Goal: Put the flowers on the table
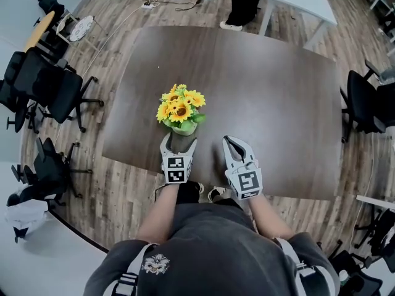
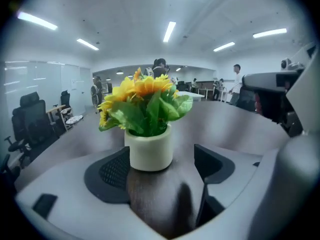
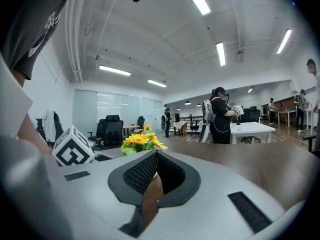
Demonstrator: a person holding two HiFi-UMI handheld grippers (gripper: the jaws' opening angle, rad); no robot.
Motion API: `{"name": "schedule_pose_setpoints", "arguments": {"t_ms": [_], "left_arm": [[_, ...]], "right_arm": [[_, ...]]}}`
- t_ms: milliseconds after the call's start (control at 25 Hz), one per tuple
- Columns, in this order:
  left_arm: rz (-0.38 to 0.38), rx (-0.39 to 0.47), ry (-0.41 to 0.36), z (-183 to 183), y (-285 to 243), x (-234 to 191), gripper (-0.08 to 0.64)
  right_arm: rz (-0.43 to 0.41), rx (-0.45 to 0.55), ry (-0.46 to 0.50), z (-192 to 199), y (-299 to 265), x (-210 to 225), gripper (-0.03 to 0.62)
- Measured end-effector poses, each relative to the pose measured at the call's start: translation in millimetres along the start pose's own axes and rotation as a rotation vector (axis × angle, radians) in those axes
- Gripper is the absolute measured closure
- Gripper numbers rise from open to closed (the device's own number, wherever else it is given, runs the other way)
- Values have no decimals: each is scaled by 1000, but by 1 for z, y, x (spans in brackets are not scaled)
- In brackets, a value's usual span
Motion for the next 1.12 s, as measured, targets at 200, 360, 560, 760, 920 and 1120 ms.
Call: {"name": "schedule_pose_setpoints", "arguments": {"t_ms": [200, 360, 560, 760, 920, 1120], "left_arm": [[54, 114, -17, -22, 26, 17, 236], [58, 180, -67, -33, 43, 19, 342], [14, 222, -79, -28, 75, 1, 462], [-57, 241, -41, -19, 108, -22, 552], [-47, 266, -46, -13, 136, -27, 552], [-10, 308, -150, -14, 163, -19, 552]], "right_arm": [[13, 12, -11, 5, 2, -2, 569], [30, 20, -12, 5, 7, -17, 569], [40, 37, 11, -1, 14, -53, 569], [58, 46, 34, -4, 26, -83, 569], [80, 67, 51, -11, 43, -100, 569], [107, 92, 82, -15, 59, -114, 569]]}}
Point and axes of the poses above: the fingertips, and each gripper's own axes: y backward along the fingers, x to its right, z out of its underside, the point moved 10 cm from there along y, backward along the fingers, and after that the axes turned 12 degrees about -y, right-handed, at the moved point
